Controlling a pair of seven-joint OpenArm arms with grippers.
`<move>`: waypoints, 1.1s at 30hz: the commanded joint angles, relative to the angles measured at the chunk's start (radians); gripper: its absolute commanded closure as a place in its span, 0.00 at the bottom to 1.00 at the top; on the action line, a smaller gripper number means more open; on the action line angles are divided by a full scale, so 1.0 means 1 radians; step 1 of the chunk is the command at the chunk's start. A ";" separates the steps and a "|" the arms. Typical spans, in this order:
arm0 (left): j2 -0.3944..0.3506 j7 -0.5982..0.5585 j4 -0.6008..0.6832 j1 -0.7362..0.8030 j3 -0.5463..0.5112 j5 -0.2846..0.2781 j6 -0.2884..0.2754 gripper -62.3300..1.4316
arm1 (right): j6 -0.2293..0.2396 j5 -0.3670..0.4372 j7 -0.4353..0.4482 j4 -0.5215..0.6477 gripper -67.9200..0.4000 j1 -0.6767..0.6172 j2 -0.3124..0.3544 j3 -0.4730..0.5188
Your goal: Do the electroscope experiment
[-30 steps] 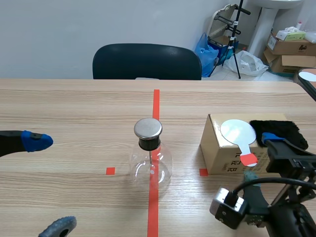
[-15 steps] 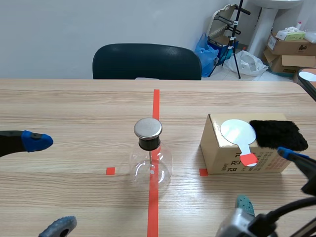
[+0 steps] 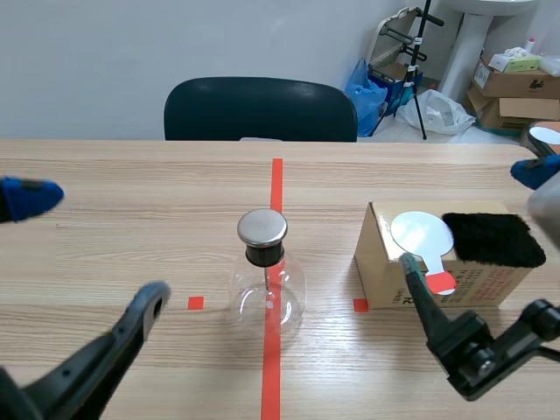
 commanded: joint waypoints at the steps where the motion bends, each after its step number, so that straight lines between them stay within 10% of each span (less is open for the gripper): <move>1: 0.031 0.022 0.026 -0.003 -0.001 -0.013 0.011 0.00 | 0.022 0.038 0.012 0.005 0.00 0.034 0.009 0.005; 13: 0.093 0.107 0.062 -0.037 -0.001 -0.018 0.029 0.00 | 0.224 0.299 -0.132 0.004 0.00 0.217 0.040 -0.007; 33: 0.093 0.125 0.061 -0.045 -0.001 -0.017 0.028 0.00 | 0.227 0.313 -0.159 0.004 0.00 0.113 -0.047 0.042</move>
